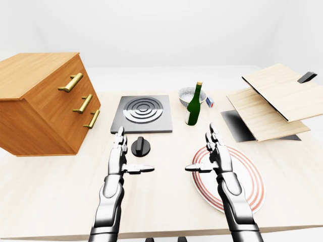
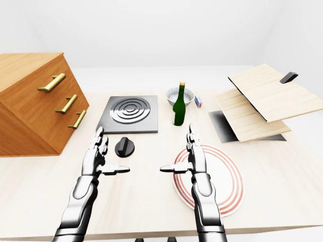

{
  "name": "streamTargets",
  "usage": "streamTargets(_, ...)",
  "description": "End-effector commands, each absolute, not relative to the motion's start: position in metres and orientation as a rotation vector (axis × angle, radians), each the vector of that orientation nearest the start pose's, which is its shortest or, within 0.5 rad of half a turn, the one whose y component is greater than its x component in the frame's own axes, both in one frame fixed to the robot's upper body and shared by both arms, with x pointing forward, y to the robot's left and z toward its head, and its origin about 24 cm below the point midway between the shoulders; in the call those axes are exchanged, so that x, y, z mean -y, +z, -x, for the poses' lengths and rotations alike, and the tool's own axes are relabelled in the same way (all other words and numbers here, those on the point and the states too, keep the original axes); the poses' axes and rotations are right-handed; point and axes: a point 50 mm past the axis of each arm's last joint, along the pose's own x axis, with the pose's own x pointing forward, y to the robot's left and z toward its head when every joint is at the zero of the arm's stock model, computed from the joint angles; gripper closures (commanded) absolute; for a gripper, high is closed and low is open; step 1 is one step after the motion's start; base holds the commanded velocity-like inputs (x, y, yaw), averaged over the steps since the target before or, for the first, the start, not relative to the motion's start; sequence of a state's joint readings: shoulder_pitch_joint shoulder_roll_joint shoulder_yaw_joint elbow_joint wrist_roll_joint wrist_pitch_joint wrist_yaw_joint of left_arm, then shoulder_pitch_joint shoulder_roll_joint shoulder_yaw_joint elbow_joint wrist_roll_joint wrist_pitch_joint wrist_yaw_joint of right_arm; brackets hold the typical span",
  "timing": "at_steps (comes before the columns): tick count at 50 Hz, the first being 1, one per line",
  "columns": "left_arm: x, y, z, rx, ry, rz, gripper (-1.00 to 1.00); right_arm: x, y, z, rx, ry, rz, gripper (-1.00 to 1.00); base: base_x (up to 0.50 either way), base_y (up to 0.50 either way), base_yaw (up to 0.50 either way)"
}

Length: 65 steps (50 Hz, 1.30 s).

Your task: Turn on the stove.

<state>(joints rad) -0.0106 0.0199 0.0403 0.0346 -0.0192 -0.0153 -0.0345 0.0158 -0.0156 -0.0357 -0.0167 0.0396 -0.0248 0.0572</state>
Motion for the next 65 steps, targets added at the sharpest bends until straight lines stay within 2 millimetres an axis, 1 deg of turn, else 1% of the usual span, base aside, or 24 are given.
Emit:
streamTargets(1, -0.156, 0.028, -0.254, -0.031, -0.003, -0.002, -1.0, 0.161, 0.046, -0.25, 0.038, 0.01, -0.025, -1.0, 0.0, 0.0, 0.0)
streamTargets(6, -0.152, 0.017, -0.258, -0.058, -0.01, -0.008, -1.0, 0.162, 0.047, -0.251, 0.039, 0.006, -0.029, -1.0, 0.0, 0.0, 0.0)
streamTargets(13, -0.144, -0.003, -0.255, -0.142, -0.028, -0.019, -1.0, 0.163, 0.047, -0.253, 0.037, 0.003, -0.032, -1.0, 0.0, 0.0, 0.0)
streamTargets(22, -0.143, -0.018, -0.251, -0.211, -0.029, -0.022, -1.0, 0.165, 0.05, -0.252, 0.041, -0.002, -0.039, -1.0, 0.0, 0.0, 0.0)
streamTargets(25, -0.138, -0.028, -0.249, -0.257, -0.043, -0.032, -1.0, 0.166, 0.051, -0.253, 0.04, -0.004, -0.041, -1.0, 0.0, 0.0, 0.0)
streamTargets(30, -0.131, -0.039, -0.249, -0.311, -0.063, -0.043, -1.0, 0.169, 0.052, -0.255, 0.041, -0.01, -0.046, -1.0, 0.0, 0.0, 0.0)
streamTargets(38, -0.122, -0.046, -0.247, -0.344, -0.102, -0.029, -1.0, 0.17, 0.054, -0.256, 0.044, -0.016, -0.051, -1.0, 0.0, 0.0, 0.0)
streamTargets(42, -0.114, -0.04, -0.25, -0.317, -0.122, -0.035, -1.0, 0.172, 0.056, -0.257, 0.045, -0.02, -0.056, -1.0, 0.0, 0.0, 0.0)
streamTargets(45, -0.102, -0.044, -0.249, -0.335, -0.16, -0.048, -1.0, 0.172, 0.056, -0.256, 0.047, -0.022, -0.056, -1.0, 0.0, 0.0, -0.01)
streamTargets(51, -0.09, -0.046, -0.246, -0.343, -0.195, -0.055, -1.0, 0.173, 0.056, -0.257, 0.047, -0.024, -0.057, -1.0, 0.0, 0.0, -0.01)
streamTargets(57, -0.077, -0.047, -0.242, -0.349, -0.248, -0.043, -1.0, 0.174, 0.057, -0.258, 0.046, -0.03, -0.06, -1.0, 0.0, 0.0, -0.01)
streamTargets(59, -0.07, -0.046, -0.237, -0.345, -0.271, -0.038, -1.0, 0.177, 0.057, -0.261, 0.044, -0.036, -0.066, -1.0, 0.01, 0.0, 0.0)
streamTargets(65, -0.057, -0.051, -0.229, -0.37, -0.316, -0.043, -1.0, 0.18, 0.06, -0.262, 0.043, -0.048, -0.076, -1.0, 0.0, 0.0, 0.0)
